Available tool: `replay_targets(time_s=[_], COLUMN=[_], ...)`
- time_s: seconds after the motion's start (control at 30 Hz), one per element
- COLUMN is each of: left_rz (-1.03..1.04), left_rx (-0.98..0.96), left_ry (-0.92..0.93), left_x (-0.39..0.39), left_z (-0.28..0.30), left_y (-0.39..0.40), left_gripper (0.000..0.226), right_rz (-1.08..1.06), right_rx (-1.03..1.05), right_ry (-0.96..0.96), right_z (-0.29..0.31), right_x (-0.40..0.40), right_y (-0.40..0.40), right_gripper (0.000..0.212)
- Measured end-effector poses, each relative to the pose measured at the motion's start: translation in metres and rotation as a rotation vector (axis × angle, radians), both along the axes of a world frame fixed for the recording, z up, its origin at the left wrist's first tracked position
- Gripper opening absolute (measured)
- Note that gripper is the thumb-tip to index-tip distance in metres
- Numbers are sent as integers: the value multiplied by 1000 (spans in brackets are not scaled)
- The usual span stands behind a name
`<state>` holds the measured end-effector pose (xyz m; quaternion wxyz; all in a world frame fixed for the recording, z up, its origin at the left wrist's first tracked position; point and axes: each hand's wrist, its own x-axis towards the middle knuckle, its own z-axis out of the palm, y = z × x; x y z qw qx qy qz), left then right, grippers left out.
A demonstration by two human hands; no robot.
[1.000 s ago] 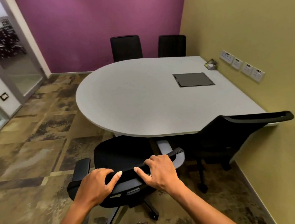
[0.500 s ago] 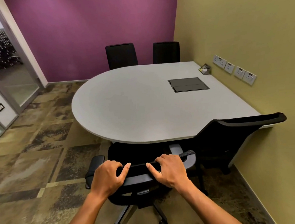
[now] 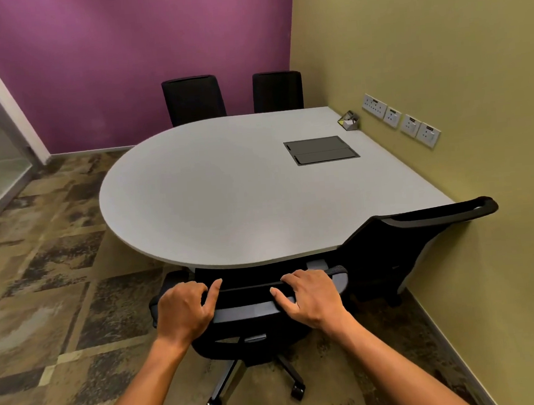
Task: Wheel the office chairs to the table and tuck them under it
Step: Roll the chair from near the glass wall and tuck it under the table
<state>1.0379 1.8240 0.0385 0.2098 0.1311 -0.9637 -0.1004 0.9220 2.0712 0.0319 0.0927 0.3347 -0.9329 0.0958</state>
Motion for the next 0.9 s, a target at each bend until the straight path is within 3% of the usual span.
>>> replay_targets(time_s=[0.2, 0.63, 0.9], left_rz=[-64, -68, -47], left_rx=[98, 61, 44], left_ry=[-11, -65, 26], left_x=[-26, -80, -110], left_z=[-8, -6, -12], left_y=[-18, -46, -73], left_gripper=[82, 78, 77], right_rz=[-64, -79, -73], right_rx=[-15, -8, -48], right_ry=[29, 102, 136], right_z=[-3, -6, -2], right_x=[-16, -60, -81], right_y=[-11, -37, -63], right_gripper=[91, 74, 66])
